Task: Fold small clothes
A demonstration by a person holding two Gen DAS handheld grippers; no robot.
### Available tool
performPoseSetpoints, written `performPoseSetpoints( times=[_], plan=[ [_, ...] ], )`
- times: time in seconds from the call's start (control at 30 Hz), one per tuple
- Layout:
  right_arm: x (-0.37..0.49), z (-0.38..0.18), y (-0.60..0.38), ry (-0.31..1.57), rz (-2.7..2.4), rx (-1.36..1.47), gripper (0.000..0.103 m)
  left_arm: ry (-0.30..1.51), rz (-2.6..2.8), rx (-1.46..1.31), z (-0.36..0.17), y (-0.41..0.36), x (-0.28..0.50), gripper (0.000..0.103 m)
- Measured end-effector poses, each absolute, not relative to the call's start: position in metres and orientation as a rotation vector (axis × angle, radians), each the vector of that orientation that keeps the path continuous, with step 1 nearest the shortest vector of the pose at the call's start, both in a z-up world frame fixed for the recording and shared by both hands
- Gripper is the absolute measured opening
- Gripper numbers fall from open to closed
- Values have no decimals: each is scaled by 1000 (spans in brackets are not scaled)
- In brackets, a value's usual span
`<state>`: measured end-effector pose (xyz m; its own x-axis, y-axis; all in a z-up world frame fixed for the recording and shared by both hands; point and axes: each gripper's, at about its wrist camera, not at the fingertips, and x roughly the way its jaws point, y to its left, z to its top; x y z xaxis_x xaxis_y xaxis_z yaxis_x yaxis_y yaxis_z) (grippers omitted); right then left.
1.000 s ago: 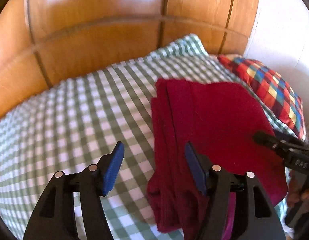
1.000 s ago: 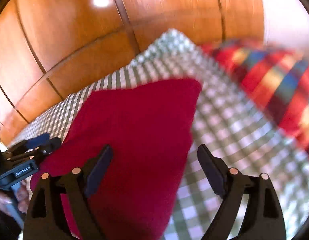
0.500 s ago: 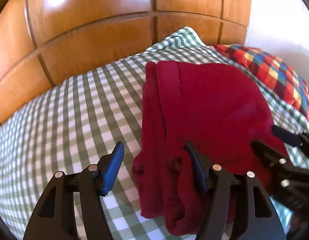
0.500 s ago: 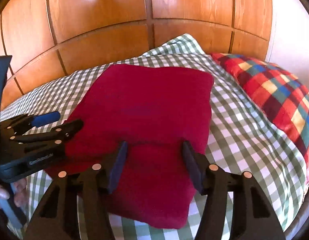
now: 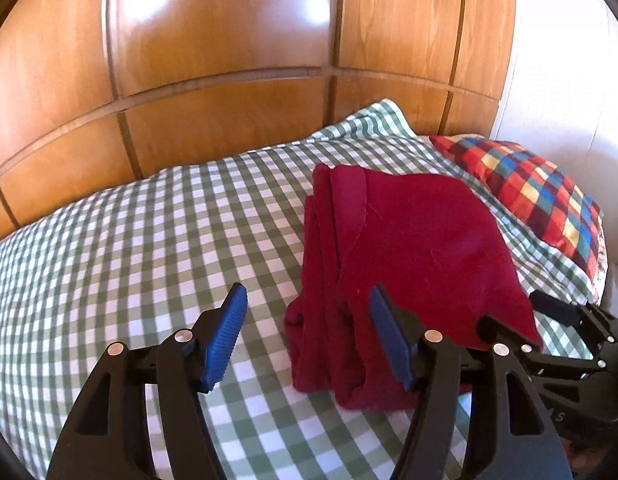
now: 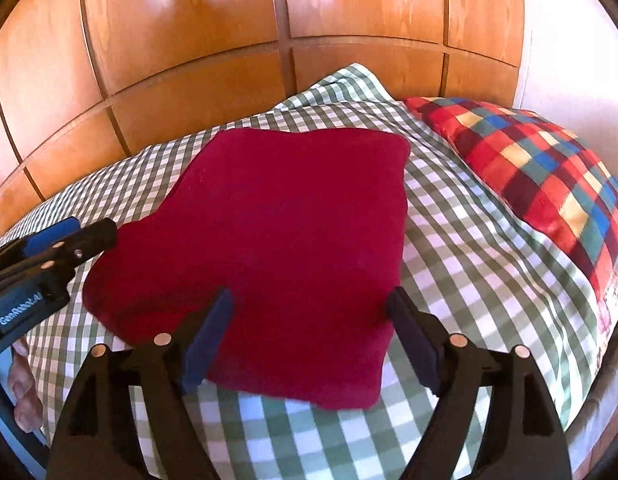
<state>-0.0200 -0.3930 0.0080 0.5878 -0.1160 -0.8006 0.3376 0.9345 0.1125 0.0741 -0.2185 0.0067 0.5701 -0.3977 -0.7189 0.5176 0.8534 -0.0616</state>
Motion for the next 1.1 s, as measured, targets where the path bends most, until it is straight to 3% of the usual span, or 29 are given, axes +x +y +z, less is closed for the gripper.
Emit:
performPoseSetpoints(
  times=[0.17, 0.53, 0.87, 1.1],
  plan=[
    [-31, 16, -382, 909, -291, 268, 88, 789, -521, 147, 16, -204, 61, 63],
    [-58, 48, -363, 833, -412, 233, 99, 721, -460, 147, 38, -174, 21, 88],
    [-77, 51, -343, 837, -447, 222, 100, 684, -428, 184, 45, -161, -11, 99],
    [-83, 59, -333, 822, -440, 227, 100, 672, -389, 112, 57, -142, -8, 99]
  ],
)
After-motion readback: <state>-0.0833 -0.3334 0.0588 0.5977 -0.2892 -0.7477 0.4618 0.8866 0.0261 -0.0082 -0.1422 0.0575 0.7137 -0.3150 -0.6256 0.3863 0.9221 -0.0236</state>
